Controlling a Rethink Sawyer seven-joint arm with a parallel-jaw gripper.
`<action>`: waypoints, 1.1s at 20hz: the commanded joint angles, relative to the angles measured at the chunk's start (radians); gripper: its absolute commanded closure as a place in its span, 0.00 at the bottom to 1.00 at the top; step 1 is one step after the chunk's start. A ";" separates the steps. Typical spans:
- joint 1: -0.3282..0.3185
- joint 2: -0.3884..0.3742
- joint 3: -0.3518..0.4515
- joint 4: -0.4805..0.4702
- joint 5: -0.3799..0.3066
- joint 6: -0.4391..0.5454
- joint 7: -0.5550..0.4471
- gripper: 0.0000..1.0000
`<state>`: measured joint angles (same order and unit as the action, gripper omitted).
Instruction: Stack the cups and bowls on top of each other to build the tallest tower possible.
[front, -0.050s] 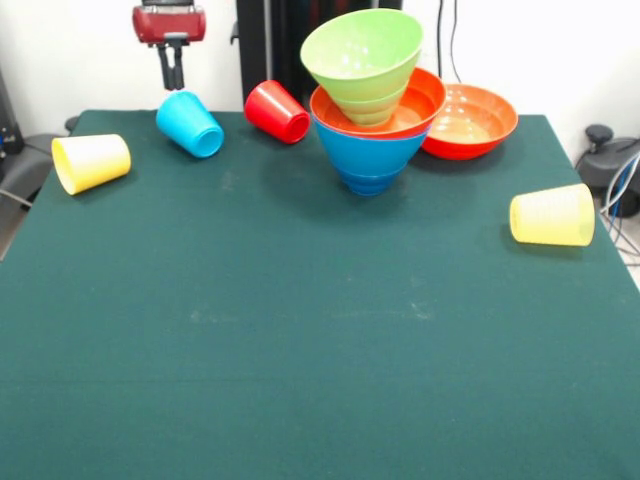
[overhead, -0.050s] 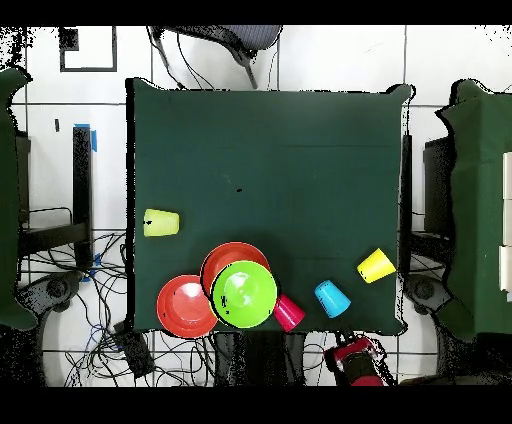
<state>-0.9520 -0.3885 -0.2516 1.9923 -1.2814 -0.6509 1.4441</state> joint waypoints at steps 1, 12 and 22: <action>0.053 0.008 0.058 -0.137 0.052 -0.063 -0.121 1.00; 0.108 0.082 -0.027 -0.164 0.184 -0.124 -0.178 1.00; 0.182 0.136 -0.097 -0.190 0.237 -0.100 -0.125 1.00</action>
<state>-0.8326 -0.3105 -0.3865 1.9314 -1.1030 -0.7583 1.4441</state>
